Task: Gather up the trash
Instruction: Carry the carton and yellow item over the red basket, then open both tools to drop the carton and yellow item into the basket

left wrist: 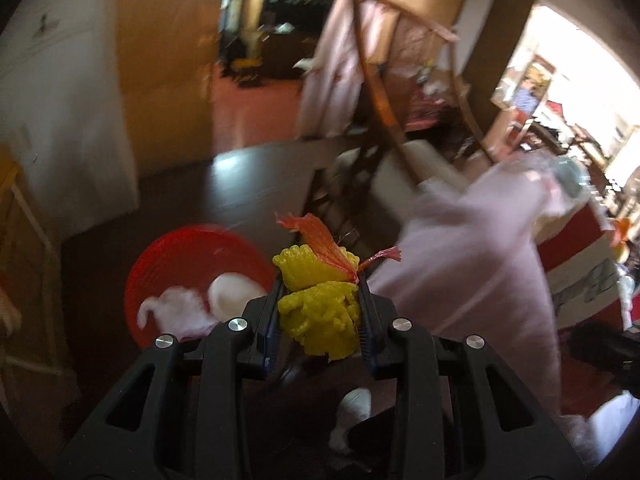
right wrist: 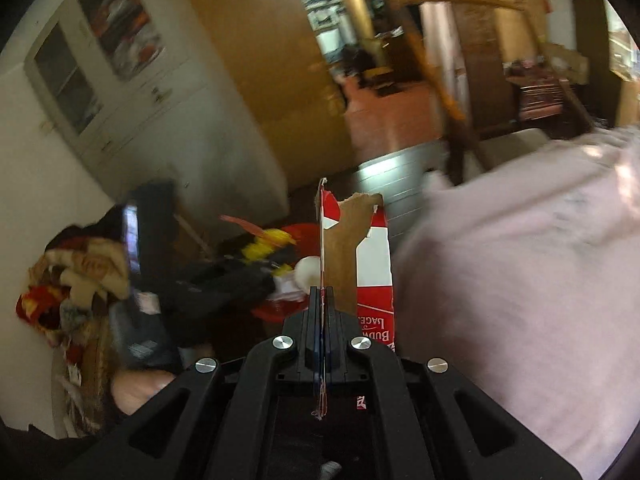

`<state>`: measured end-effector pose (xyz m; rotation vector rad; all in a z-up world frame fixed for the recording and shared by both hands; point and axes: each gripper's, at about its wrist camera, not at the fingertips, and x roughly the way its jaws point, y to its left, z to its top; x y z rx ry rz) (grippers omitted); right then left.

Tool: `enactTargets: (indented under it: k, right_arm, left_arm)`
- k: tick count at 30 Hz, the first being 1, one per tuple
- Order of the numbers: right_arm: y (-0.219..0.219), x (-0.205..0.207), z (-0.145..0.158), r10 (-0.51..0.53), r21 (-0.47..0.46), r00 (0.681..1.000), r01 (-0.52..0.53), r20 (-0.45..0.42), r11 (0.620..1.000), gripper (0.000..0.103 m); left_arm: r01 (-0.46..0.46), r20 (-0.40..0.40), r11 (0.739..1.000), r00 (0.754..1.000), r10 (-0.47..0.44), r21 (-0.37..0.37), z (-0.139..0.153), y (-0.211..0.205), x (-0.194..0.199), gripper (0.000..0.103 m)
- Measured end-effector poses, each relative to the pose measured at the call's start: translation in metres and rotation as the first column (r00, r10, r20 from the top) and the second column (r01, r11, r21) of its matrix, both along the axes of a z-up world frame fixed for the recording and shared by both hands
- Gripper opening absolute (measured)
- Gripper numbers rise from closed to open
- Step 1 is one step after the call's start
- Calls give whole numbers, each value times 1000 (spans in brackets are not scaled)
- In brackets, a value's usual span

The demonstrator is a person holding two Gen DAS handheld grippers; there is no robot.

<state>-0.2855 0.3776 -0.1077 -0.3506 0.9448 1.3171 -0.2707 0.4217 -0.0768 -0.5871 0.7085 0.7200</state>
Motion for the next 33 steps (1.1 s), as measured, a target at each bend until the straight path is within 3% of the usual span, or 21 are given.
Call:
enactTargets:
  k: [4,8,15,20,28,31,32,33]
  right_arm:
    - [50,-16,-29,63,-61,996,-67,-66,996,2]
    - [102,-16,-66,63,-122,990,-78,-124,990,2]
    - [166,-4,-136,35,-211,965,-92,-260,973,2]
    - [199,-20,-165,50,-222,953,-120,-297,968,2]
    - [239,-30,-194,49,-229,928,-142,-369,963,3]
    - [245,-34,-201,45,-236,919,-148,-392,961,7]
    - [246,-33,-203,39,-239,918,-143,-394,960,17]
    - [245,-30,-204,26,-244,916,-133,-400,960,35]
  left_arm:
    - [-74,-79,994,995,68,-79,-42,29,-17,33]
    - [-140,-133,979,984,121,-145,-73,56,-31,33]
    - [-193,-219,964,964,151,-183,-112,85,-46,33]
    - [-225,-245,953,954,173,-202,-127,98,-48,33]
    - [-247,-277,954,941,195,-167,-133,107,-54,34]
    - [-259,-282,952,937,207,-163,-137,108,-57,34]
    - [-265,-278,949,937,211,-169,-139,109,-58,34]
    - [-269,-276,945,937,213,-184,-141,110,-59,35]
